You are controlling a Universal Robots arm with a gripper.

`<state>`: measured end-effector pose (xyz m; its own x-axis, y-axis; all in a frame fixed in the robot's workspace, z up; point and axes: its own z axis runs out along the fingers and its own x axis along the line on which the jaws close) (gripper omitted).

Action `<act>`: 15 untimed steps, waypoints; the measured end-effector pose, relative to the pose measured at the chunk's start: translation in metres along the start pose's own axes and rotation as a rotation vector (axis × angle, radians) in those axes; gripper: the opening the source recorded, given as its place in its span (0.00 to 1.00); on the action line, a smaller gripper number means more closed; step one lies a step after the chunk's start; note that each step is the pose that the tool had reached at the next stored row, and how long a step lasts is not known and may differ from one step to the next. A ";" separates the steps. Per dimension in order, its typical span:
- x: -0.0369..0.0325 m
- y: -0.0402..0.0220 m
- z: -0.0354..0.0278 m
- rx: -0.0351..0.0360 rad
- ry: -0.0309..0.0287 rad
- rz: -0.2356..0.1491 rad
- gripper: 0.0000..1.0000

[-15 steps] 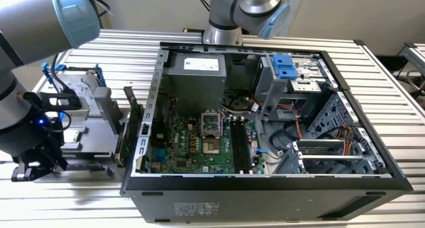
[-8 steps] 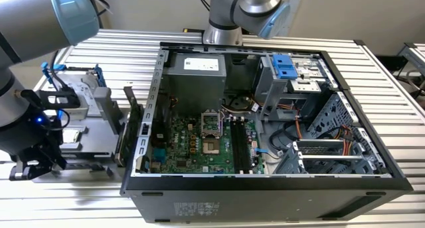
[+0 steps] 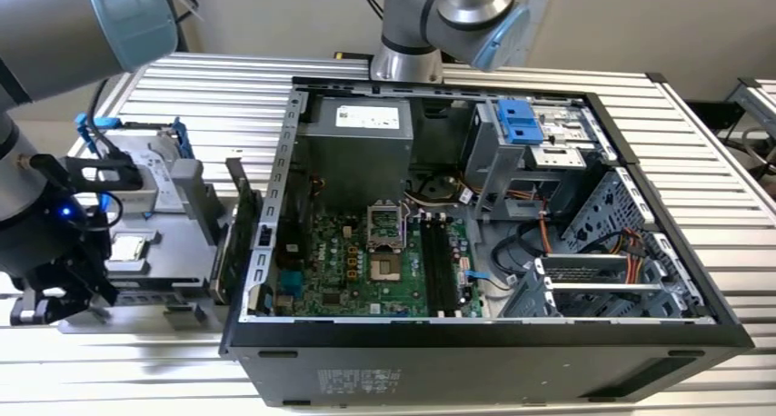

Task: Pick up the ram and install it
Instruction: 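Pick up the ram and move it above insertion slot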

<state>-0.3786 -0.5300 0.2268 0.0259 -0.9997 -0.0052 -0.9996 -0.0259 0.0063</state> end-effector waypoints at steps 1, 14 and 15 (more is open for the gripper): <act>0.0000 0.0000 -0.0007 0.0000 -0.0001 0.000 0.00; 0.0000 0.0001 -0.0073 -0.0001 0.0000 0.004 0.00; -0.0001 0.0001 -0.0080 0.0000 0.0000 0.005 0.00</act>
<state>-0.3786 -0.5300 0.2348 0.0211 -0.9998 -0.0052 -0.9998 -0.0212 0.0063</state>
